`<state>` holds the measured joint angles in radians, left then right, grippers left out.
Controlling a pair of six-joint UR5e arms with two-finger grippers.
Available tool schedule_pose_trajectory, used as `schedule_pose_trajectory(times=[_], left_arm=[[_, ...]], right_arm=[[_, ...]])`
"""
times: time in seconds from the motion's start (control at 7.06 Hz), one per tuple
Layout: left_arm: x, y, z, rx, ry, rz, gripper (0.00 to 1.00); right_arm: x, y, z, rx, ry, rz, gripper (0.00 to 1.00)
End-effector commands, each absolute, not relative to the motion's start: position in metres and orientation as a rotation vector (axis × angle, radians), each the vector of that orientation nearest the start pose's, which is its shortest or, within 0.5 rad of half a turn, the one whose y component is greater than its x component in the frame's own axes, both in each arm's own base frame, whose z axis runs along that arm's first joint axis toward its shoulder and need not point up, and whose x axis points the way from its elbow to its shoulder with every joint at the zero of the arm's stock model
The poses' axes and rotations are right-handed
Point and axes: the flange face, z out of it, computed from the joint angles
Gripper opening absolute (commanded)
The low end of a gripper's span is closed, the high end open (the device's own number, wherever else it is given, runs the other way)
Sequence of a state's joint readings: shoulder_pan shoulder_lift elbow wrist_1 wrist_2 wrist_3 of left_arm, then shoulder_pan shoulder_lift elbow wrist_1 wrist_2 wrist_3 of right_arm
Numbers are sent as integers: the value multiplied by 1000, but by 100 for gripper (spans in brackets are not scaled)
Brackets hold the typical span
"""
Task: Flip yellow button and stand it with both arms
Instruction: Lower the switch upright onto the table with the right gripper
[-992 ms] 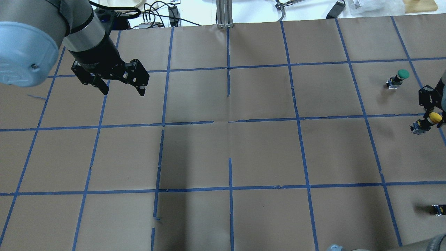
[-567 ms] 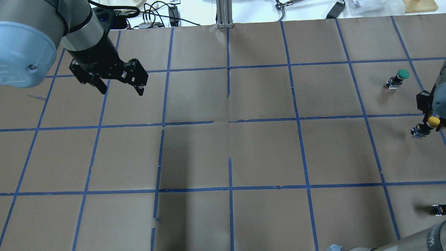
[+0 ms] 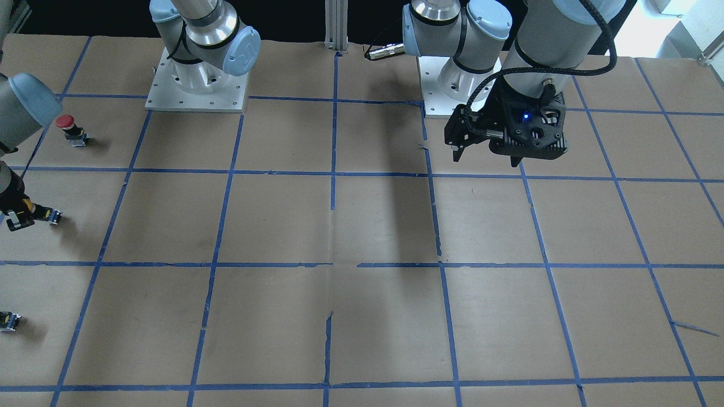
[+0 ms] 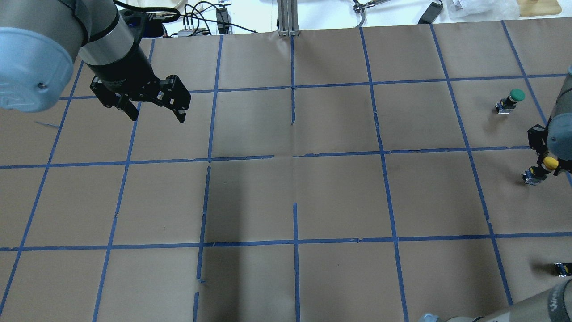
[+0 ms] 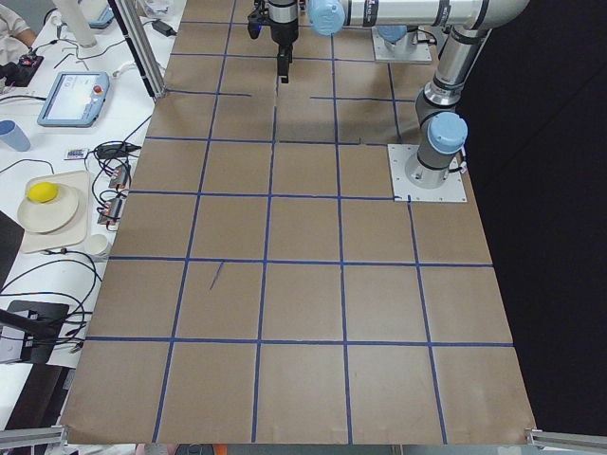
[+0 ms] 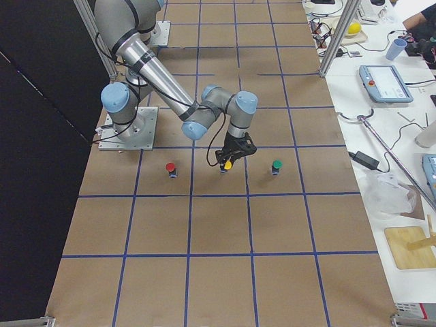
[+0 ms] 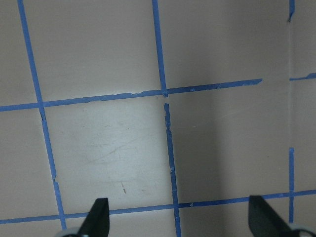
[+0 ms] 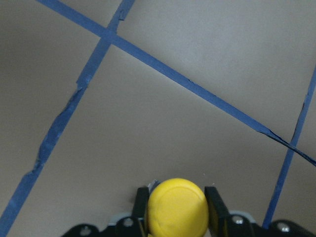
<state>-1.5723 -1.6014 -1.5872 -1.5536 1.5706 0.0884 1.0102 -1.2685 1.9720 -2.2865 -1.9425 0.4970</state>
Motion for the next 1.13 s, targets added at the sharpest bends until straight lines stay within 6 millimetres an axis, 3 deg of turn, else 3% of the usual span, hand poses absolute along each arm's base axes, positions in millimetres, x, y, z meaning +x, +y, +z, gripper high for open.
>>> schedule_pose_trajectory(times=[0.0, 0.14, 0.28, 0.43, 0.99], left_arm=[[-134, -501, 468, 140, 3141, 41, 100], [-134, -501, 468, 140, 3142, 41, 100], [-134, -500, 470, 140, 3142, 36, 100], [-135, -495, 478, 142, 3140, 10, 100], [-133, -494, 478, 139, 3133, 12, 100]], right_arm=[[-199, -497, 221, 1718, 3070, 4, 18], [-199, -497, 221, 1716, 3070, 2, 31], [-199, -497, 222, 1721, 3068, -2, 81], [-199, -497, 221, 1719, 3071, 2, 96], [-199, -498, 234, 1677, 3083, -17, 100]])
